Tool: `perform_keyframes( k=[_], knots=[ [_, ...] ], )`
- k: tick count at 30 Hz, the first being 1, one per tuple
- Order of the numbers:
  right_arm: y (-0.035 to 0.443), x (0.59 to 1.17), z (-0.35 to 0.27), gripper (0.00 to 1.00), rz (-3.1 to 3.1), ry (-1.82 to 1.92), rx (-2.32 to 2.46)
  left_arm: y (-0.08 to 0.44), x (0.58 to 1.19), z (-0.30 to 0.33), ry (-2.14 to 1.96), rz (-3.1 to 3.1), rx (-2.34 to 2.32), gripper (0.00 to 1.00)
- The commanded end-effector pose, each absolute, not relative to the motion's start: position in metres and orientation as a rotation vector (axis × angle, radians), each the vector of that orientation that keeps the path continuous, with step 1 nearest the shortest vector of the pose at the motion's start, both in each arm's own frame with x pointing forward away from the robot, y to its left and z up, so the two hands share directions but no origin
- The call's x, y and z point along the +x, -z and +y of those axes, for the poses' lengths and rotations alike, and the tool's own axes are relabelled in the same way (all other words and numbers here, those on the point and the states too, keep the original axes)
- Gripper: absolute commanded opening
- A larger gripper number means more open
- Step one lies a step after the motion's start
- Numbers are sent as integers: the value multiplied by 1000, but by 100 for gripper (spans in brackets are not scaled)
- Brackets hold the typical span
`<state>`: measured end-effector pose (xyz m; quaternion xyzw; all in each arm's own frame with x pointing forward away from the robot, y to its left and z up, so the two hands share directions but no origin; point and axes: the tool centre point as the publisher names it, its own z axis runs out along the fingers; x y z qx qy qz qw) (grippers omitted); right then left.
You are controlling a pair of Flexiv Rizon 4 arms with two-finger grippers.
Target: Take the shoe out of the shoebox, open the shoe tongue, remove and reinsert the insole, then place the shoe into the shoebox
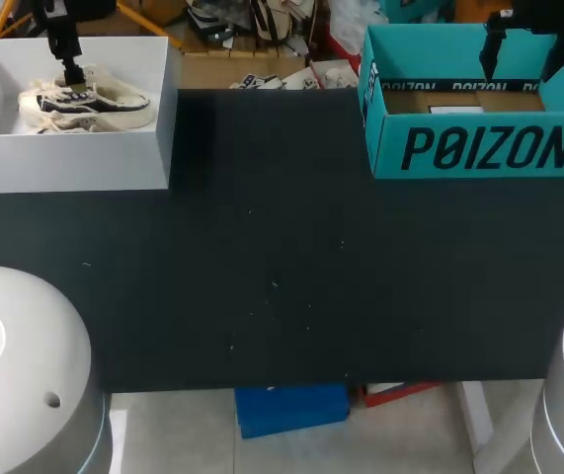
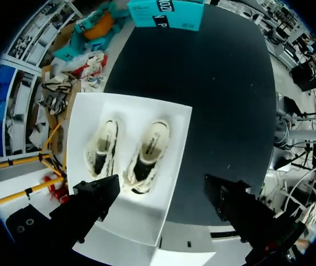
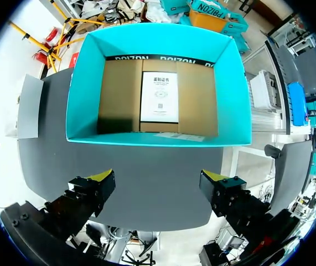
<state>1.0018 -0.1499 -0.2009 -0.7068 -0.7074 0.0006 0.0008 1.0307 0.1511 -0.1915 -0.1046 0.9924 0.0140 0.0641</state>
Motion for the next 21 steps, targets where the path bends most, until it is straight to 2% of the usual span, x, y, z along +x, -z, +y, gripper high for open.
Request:
perform_keyframes(
  k=[1, 17, 19, 21],
  knots=[
    [200, 1001, -150, 100, -2221, -2, -2220, 194, 1030, 154, -64, 3012, 278, 100],
    [200, 1001, -150, 100, -2221, -2, -2220, 241, 1072, 204, -211, 2999, 294, 100],
    [200, 1001, -150, 100, -2221, -2, -2220, 247, 1078, 207, -219, 3005, 280, 89],
    [200, 1001, -150, 100, -2221, -2, -2220, 253, 1083, 208, -234, 3008, 277, 86]
  ],
)
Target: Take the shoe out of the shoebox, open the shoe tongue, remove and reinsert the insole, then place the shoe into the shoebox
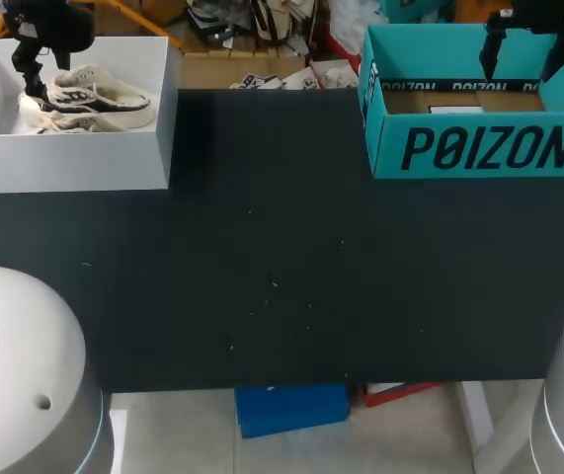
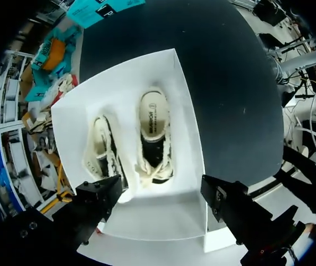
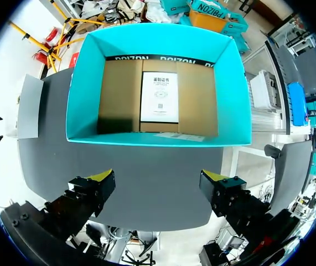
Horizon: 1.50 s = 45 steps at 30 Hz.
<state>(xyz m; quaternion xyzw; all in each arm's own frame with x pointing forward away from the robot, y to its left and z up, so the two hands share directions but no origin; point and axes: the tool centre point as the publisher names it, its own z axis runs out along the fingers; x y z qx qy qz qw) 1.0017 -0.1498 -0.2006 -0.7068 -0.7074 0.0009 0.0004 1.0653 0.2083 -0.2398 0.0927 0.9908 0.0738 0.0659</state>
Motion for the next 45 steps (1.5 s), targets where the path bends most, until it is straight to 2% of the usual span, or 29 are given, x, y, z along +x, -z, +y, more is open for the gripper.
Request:
perform_keyframes(
  k=[1, 4, 7, 11, 13, 14, 16, 21, 26, 30, 45],
  knots=[
    [200, 1001, -150, 100, -2221, -2, -2220, 257, 1086, 209, -237, 3013, 273, 85],
    [200, 1001, -150, 100, -2221, -2, -2220, 268, 1093, 209, -245, 3024, 266, 85],
    [200, 1001, -150, 100, -2221, -2, -2220, 278, 1099, 206, -255, 3036, 268, 95],
    [200, 1001, -150, 100, -2221, -2, -2220, 292, 1106, 202, -262, 3047, 262, 88],
    [200, 1001, -150, 100, -2221, -2, -2220, 298, 1108, 201, -264, 3054, 257, 71],
    [200, 1001, -150, 100, -2221, -2, -2220, 301, 1109, 200, -260, 3060, 247, 69],
    [200, 1001, -150, 100, -2221, -2, -2220, 304, 1110, 199, -263, 3061, 242, 75],
    [200, 1001, -150, 100, -2221, -2, -2220, 319, 1111, 196, -269, 3075, 242, 77],
    [200, 1001, -150, 100, -2221, -2, -2220, 328, 1110, 195, -276, 3091, 239, 72],
    [200, 1001, -150, 100, -2221, -2, -2220, 333, 1112, 195, -279, 3094, 237, 58],
    [200, 1001, -150, 100, -2221, -2, -2220, 360, 1115, 196, -313, 3098, 219, 58]
  ],
)
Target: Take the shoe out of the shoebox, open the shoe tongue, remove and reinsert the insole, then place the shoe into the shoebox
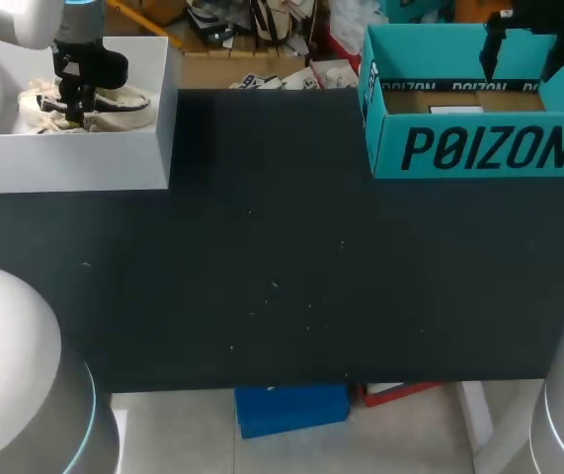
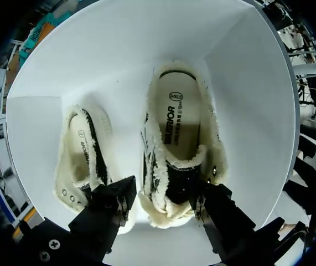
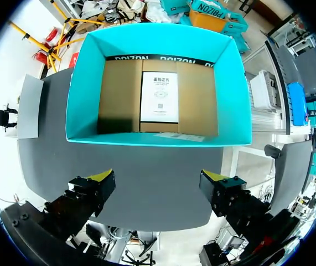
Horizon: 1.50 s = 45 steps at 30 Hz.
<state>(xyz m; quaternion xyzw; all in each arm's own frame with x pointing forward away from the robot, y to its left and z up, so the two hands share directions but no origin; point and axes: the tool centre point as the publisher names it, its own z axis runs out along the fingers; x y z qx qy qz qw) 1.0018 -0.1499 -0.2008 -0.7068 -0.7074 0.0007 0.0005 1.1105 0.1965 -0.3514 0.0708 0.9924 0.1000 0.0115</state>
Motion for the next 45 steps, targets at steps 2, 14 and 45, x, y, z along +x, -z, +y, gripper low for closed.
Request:
perform_keyframes(
  k=[2, 14, 45],
  knots=[
    [200, 1001, -150, 100, -2221, -2, -2220, 363, 1116, 196, -310, 3099, 212, 56],
    [200, 1001, -150, 100, -2221, -2, -2220, 387, 1123, 211, -325, 3114, 110, 58],
    [200, 1001, -150, 100, -2221, -2, -2220, 404, 1130, 213, -358, 3094, 122, 0]
  ],
)
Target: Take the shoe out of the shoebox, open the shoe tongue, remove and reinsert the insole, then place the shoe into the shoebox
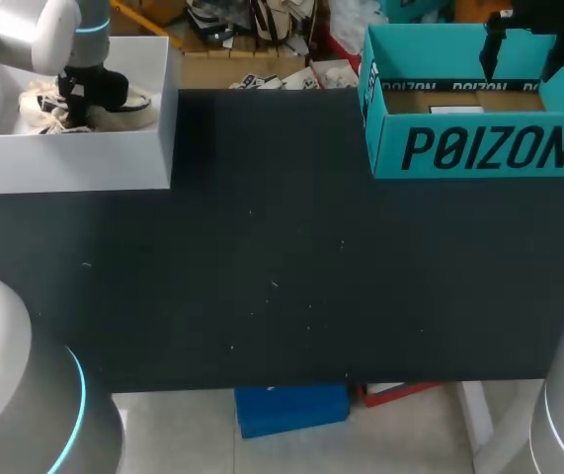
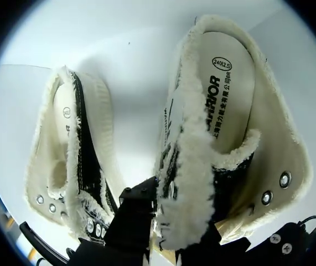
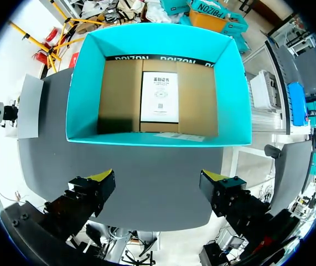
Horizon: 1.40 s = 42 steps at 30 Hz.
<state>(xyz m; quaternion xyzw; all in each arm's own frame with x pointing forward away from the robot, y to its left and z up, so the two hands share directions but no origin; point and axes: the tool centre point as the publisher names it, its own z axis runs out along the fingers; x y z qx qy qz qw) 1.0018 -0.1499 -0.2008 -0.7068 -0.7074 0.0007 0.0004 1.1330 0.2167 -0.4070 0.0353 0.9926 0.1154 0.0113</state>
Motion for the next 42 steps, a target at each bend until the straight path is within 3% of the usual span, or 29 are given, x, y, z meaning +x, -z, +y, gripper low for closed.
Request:
perform_keyframes(
  k=[1, 20, 42],
  knots=[
    [200, 1001, -150, 100, -2221, -2, -2220, 402, 1129, 213, -356, 3093, 125, 0],
    [200, 1001, -150, 100, -2221, -2, -2220, 320, 1129, 193, -350, 3062, 272, 0],
    [200, 1001, -150, 100, -2221, -2, -2220, 172, 1109, 162, -330, 2910, 146, 0]
  ],
)
